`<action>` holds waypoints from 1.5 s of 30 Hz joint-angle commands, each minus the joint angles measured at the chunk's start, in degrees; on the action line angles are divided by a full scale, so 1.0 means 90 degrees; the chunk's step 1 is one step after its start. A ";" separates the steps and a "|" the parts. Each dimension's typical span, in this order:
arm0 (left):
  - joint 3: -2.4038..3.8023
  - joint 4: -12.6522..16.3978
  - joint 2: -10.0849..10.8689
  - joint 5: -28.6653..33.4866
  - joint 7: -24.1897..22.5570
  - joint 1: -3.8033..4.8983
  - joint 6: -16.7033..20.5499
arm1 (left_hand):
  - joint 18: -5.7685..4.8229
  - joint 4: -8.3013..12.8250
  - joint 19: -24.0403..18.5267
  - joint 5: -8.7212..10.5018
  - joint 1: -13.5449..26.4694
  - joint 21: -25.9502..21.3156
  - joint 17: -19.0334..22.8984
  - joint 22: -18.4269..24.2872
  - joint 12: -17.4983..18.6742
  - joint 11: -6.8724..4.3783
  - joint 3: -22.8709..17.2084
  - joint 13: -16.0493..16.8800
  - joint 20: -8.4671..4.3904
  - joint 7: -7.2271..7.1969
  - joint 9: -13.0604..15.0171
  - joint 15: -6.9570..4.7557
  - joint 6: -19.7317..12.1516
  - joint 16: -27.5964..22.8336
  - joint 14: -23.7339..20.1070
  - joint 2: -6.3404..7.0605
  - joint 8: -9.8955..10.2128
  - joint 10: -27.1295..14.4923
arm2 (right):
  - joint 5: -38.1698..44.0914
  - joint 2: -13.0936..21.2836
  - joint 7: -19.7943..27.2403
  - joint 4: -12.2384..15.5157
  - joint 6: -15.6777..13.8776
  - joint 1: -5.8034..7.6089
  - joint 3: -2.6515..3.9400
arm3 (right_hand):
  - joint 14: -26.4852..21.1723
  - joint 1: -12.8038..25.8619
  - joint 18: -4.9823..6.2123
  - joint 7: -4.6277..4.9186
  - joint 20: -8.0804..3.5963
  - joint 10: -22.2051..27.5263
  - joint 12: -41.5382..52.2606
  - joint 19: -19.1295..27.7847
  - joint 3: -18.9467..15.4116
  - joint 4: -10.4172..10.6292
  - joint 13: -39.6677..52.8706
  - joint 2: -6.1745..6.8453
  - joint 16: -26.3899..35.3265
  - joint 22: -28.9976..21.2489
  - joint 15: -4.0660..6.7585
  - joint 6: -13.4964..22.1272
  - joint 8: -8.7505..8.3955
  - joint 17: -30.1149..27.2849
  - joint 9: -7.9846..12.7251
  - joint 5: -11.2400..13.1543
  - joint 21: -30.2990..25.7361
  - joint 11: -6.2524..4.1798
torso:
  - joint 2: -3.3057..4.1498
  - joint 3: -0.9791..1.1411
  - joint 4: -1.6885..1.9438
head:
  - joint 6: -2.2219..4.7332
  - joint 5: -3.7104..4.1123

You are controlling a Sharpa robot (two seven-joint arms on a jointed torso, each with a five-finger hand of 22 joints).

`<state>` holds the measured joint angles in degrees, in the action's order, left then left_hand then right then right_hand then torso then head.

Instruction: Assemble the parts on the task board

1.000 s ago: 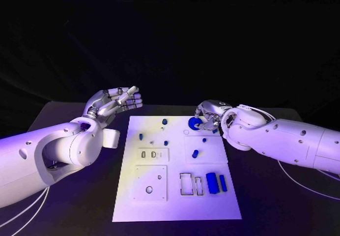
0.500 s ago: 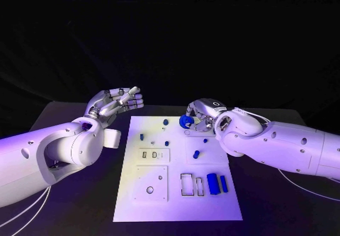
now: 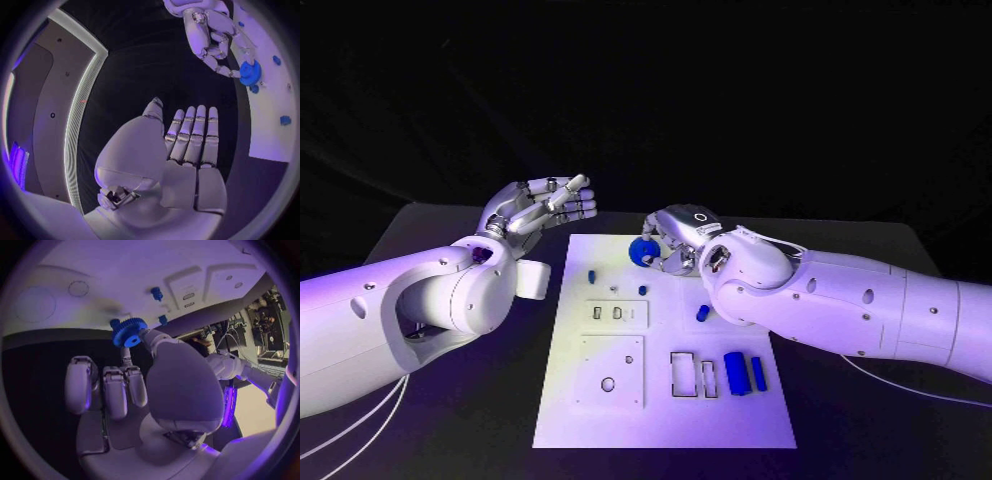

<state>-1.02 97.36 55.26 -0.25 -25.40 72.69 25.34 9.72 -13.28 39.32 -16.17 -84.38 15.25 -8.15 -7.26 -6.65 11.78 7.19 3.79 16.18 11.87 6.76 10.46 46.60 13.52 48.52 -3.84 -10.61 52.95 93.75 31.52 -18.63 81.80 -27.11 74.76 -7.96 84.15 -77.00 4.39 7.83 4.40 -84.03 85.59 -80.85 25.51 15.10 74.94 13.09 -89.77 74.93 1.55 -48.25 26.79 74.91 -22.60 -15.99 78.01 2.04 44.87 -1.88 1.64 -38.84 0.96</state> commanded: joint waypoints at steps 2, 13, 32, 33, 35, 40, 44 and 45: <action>0.0006 0.0011 -0.0020 -0.0026 -0.0044 0.0007 -0.0105 | 0.0035 -0.0010 -0.0040 -0.0033 -0.0059 -0.0007 -0.0008 0.0005 0.0035 0.0043 0.0027 -0.0007 0.0010 0.0221 0.0006 -0.0007 -0.0054 -0.0039 -0.0041 -0.0008 -0.0036 -0.0014 | 0.0229 -0.0151 -0.0009 -0.0156 0.0006 -0.0081 -0.0003 | 0.0650 0.0012 -0.0068 -0.0171 -0.0003 -0.0169 0.0018 -0.0027 0.0033 -0.0006 0.1003 0.0049 -0.0025 0.0190 0.0037 -0.0181 -0.0020 0.1677 -0.0032 -0.0028 0.0020 -0.0025 | 0.0002 -0.0002 0.0001 | -0.0010 -0.0005; 0.0007 0.0006 -0.0024 -0.0026 -0.0044 0.0008 -0.0107 | 0.0035 -0.0011 -0.0041 -0.0033 -0.0061 -0.0008 -0.0008 0.0007 0.0037 0.0043 0.0028 -0.0007 0.0010 0.0221 0.0007 -0.0007 -0.0054 -0.0040 -0.0043 -0.0008 -0.0037 -0.0013 | 0.0182 -0.0397 0.0015 -0.0434 0.0112 -0.0215 -0.0004 | 0.0650 0.0017 -0.0066 -0.0168 -0.0004 -0.0167 0.0016 -0.0022 0.0041 -0.0009 0.1001 0.0062 -0.0025 0.0183 0.0037 -0.0178 -0.0029 0.1677 -0.0032 -0.0028 0.0012 -0.0023 | -0.0002 0.0005 -0.0006 | -0.0037 -0.0033; 0.0007 -0.0004 -0.0032 -0.0026 -0.0023 0.0008 -0.0131 | 0.0034 -0.0015 -0.0044 -0.0032 -0.0060 -0.0009 -0.0009 0.0009 0.0041 0.0043 0.0032 -0.0006 0.0010 0.0222 0.0008 -0.0006 -0.0054 -0.0041 -0.0046 -0.0008 -0.0039 -0.0012 | 0.0070 -0.0603 0.0041 -0.0728 0.0028 -0.0267 -0.0004 | 0.0650 0.0219 -0.0036 0.0016 0.0096 0.0054 -0.0199 0.0065 0.0085 0.0003 0.0732 0.0224 -0.0025 0.0077 -0.0092 0.0274 -0.0482 0.1677 0.0094 0.0235 -0.0134 0.0136 | -0.0004 0.0004 -0.0007 | -0.0024 -0.0032; 0.0007 -0.0004 -0.0032 -0.0026 -0.0022 0.0008 -0.0134 | 0.0034 -0.0015 -0.0044 -0.0032 -0.0060 -0.0009 -0.0009 0.0009 0.0041 0.0043 0.0032 -0.0006 0.0010 0.0222 0.0008 -0.0006 -0.0054 -0.0041 -0.0046 -0.0008 -0.0039 -0.0012 | 0.0062 -0.0610 0.0046 -0.0735 0.0026 -0.0267 -0.0004 | 0.0650 0.0223 -0.0036 0.0023 0.0103 0.0061 -0.0206 0.0065 0.0082 0.0001 0.0724 0.0226 -0.0025 0.0078 -0.0098 0.0294 -0.0499 0.1677 0.0100 0.0247 -0.0135 0.0143 | -0.0003 0.0005 -0.0005 | -0.0024 -0.0031; 0.0007 -0.0006 -0.0034 -0.0026 -0.0017 0.0008 -0.0140 | 0.0034 -0.0015 -0.0044 -0.0032 -0.0060 -0.0009 -0.0009 0.0009 0.0041 0.0043 0.0032 -0.0006 0.0010 0.0222 0.0008 -0.0006 -0.0054 -0.0041 -0.0046 -0.0008 -0.0039 -0.0012 | 0.0047 -0.0621 0.0056 -0.0749 0.0025 -0.0267 -0.0004 | 0.0650 0.0232 -0.0032 0.0032 0.0111 0.0080 -0.0223 0.0073 0.0076 0.0002 0.0702 0.0228 -0.0025 0.0067 -0.0107 0.0323 -0.0525 0.1677 0.0110 0.0265 -0.0148 0.0152 | -0.0001 0.0007 -0.0003 | -0.0018 -0.0030; 0.0007 -0.0008 -0.0035 -0.0026 -0.0010 0.0008 -0.0145 | 0.0033 -0.0023 -0.0048 -0.0030 -0.0058 -0.0010 -0.0011 0.0013 0.0047 0.0044 0.0038 -0.0006 0.0010 0.0223 0.0008 -0.0004 -0.0056 -0.0043 -0.0051 -0.0009 -0.0041 -0.0011 | -0.0003 -0.0629 0.0087 -0.0760 0.0060 -0.0267 -0.0004 | 0.0650 0.0282 -0.0026 0.0076 0.0150 0.0133 -0.0270 0.0086 0.0024 0.0015 0.0645 0.0243 -0.0025 0.0054 -0.0145 0.0469 -0.0645 0.1677 0.0169 0.0348 -0.0177 0.0194 | -0.0003 0.0007 -0.0005 | -0.0020 -0.0025; 0.0007 -0.0012 -0.0033 -0.0026 -0.0006 0.0008 -0.0147 | 0.0033 -0.0024 -0.0049 -0.0029 -0.0057 -0.0010 -0.0011 0.0013 0.0048 0.0044 0.0039 -0.0006 0.0010 0.0223 0.0008 -0.0004 -0.0057 -0.0044 -0.0052 -0.0009 -0.0041 -0.0011 | -0.0072 -0.0597 0.0108 -0.0740 0.0106 -0.0267 -0.0005 | 0.0650 0.0384 -0.0026 0.0086 0.0171 0.0128 -0.0264 0.0080 -0.0073 0.0076 0.0654 0.0243 -0.0025 0.0065 -0.0162 0.0478 -0.0674 0.1677 0.0194 0.0379 -0.0178 0.0208 | -0.0007 0.0004 -0.0004 | -0.0017 -0.0024; 0.0007 -0.0013 -0.0033 -0.0026 -0.0003 0.0008 -0.0149 | 0.0033 -0.0024 -0.0049 -0.0029 -0.0057 -0.0010 -0.0011 0.0013 0.0048 0.0044 0.0039 -0.0006 0.0010 0.0223 0.0008 -0.0004 -0.0057 -0.0044 -0.0052 -0.0009 -0.0041 -0.0011 | -0.0091 -0.0583 0.0108 -0.0732 0.0124 -0.0267 -0.0005 | 0.0650 0.0446 -0.0026 0.0084 0.0176 0.0117 -0.0254 0.0077 -0.0119 0.0113 0.0666 0.0227 -0.0025 0.0071 -0.0165 0.0458 -0.0674 0.1677 0.0200 0.0344 -0.0178 0.0209 | -0.0009 0.0003 -0.0004 | -0.0020 -0.0028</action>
<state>-1.01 97.18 55.08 -0.25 -25.22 72.70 25.09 9.72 -13.44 39.32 -16.17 -84.38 15.25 -8.20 -7.20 -6.44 11.78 7.35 3.78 16.18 11.87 6.76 10.46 46.60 13.52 48.52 -3.84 -10.61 52.95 93.48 26.19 -18.26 75.10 -26.91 72.39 -7.99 83.93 -73.16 4.40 8.71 5.65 -83.01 83.36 -80.02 24.66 16.21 74.91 15.12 -89.77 74.95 0.51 -44.30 20.94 74.90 -20.84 -12.90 76.65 3.49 44.82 -1.82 1.59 -39.00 0.74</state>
